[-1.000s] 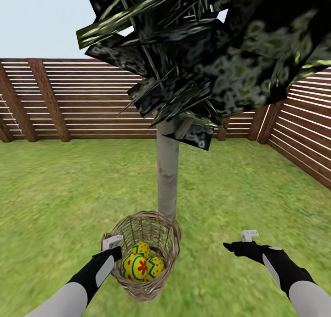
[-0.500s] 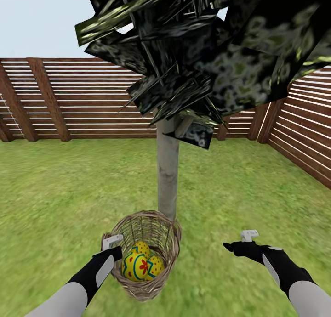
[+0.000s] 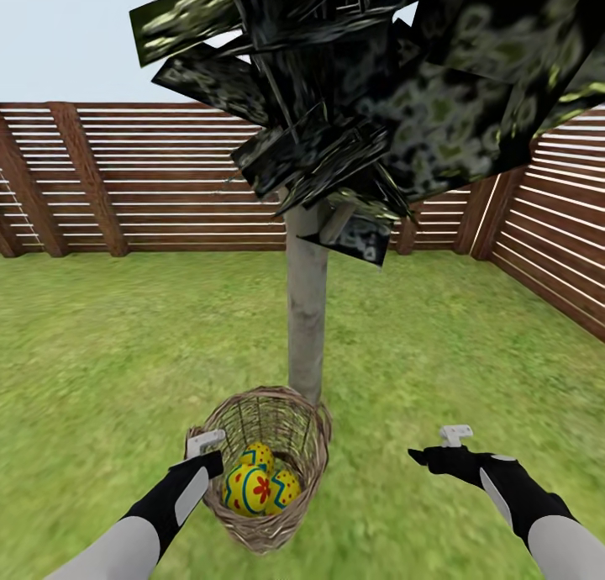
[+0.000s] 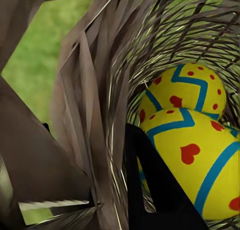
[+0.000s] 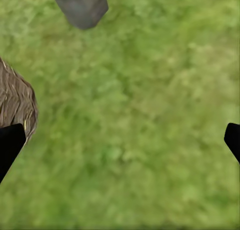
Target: Take the three Easter eggs out of the wicker basket on the lawn in the garden, then place them on the lawn next to a single tree (choose any tree) so that all three eggs are next to the same tree and none are left in the basket.
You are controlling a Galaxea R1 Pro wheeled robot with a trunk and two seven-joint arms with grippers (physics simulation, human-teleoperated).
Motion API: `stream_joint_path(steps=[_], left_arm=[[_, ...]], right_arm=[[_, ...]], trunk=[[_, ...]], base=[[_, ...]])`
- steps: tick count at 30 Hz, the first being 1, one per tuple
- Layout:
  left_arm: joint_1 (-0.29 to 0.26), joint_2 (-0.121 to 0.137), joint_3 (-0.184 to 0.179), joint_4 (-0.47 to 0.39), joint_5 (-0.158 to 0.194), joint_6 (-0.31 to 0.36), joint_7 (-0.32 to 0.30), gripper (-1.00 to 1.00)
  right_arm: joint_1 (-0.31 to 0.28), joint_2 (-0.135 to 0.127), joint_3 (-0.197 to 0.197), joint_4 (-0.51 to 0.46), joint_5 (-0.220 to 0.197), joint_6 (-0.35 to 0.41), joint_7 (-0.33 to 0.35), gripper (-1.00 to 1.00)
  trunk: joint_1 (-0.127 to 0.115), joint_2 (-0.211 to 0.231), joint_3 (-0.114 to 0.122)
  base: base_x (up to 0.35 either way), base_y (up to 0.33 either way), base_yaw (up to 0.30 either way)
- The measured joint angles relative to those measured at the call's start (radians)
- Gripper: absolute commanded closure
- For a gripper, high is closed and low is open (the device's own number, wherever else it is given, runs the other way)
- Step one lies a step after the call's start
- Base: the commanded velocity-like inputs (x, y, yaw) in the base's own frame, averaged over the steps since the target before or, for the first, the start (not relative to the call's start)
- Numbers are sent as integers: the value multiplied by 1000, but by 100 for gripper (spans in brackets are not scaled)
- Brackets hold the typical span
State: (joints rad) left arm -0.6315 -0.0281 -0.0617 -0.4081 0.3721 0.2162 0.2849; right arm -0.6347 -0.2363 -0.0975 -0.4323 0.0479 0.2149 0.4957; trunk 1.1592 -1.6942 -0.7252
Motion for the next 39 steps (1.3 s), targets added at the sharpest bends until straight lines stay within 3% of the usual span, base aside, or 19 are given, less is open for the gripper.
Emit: stream_joint_path(steps=[39], left_arm=[[7,-1,-1,54,-2,-34,-1,100]], right_arm=[[0,1,0,2,-2,0,0,-100]], trunk=[[150,-273,-122]], base=[[0,0,0]])
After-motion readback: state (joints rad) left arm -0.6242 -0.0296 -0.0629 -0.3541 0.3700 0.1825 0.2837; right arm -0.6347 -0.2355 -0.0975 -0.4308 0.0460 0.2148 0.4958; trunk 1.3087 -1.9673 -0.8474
